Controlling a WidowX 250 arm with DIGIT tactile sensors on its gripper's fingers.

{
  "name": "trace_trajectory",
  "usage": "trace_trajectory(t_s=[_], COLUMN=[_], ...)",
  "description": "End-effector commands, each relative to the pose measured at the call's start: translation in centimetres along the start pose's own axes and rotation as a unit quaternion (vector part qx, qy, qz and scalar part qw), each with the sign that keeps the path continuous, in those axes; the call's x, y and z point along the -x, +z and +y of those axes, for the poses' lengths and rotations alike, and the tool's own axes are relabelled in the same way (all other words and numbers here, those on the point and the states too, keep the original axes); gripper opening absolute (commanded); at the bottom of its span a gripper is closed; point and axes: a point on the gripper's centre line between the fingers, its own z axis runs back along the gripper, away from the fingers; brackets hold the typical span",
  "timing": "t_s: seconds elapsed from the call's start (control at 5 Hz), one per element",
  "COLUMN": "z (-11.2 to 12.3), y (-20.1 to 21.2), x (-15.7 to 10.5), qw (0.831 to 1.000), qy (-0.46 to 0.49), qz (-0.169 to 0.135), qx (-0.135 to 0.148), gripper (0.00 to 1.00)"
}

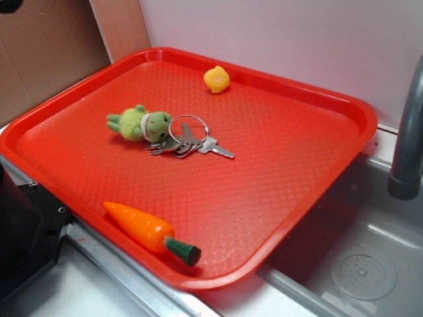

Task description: Grab the green animal.

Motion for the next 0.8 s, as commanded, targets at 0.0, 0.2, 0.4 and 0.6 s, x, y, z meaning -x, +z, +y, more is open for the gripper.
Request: trace_trajectory(t_s=[0.0, 0.2, 0.4, 0.6], z=[3.4, 4.7, 5.7, 5.8], y=[-3.4, -5.3, -8.6, -11.2], x=[-2.8, -4.4, -6.6, -7.1], qw=[0.993, 0.988, 0.979, 0.974], qy=[-0.108, -0.143, -0.192, -0.219], qz=[-0.038, -0.049, -0.056, -0.049], qx=[-0.012, -0.026, -0.036, -0.039], gripper=[1.00, 1.00, 1.00, 1.00])
